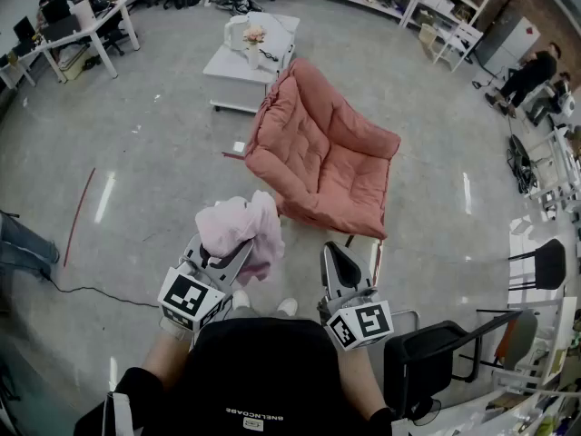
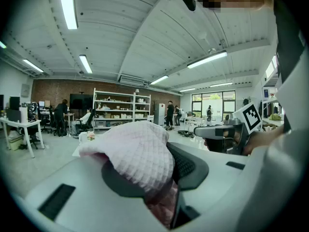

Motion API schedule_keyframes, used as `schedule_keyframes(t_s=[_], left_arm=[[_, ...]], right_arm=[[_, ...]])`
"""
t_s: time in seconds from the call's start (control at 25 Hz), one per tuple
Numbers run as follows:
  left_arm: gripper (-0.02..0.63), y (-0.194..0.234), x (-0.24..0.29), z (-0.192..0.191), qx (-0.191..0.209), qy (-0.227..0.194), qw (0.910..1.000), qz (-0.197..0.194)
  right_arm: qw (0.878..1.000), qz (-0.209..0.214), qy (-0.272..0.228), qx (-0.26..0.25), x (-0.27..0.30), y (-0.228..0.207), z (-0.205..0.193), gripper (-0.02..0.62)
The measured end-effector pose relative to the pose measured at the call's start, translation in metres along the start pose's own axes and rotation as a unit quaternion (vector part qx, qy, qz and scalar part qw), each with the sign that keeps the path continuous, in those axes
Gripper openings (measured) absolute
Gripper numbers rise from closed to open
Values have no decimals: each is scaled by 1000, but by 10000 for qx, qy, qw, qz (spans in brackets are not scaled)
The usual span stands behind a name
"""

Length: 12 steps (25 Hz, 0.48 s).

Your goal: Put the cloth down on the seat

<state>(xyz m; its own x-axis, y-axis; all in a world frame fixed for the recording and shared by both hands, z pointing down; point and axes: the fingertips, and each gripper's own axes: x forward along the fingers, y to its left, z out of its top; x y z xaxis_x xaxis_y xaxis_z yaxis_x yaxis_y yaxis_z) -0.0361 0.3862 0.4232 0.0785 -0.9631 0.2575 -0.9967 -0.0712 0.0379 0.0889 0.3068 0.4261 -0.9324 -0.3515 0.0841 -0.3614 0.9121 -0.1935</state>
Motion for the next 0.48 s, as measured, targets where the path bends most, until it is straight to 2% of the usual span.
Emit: schedule_keyframes(t_s=[0.28, 0.48], left_arm=[[135, -15, 20, 8, -14, -41, 10000, -47], [135, -36, 43, 13, 17, -45, 9999, -115]], right_arm=[[10000, -19, -12, 24, -11, -24, -2, 32], [9996, -195, -36, 217, -26, -58, -5, 32]])
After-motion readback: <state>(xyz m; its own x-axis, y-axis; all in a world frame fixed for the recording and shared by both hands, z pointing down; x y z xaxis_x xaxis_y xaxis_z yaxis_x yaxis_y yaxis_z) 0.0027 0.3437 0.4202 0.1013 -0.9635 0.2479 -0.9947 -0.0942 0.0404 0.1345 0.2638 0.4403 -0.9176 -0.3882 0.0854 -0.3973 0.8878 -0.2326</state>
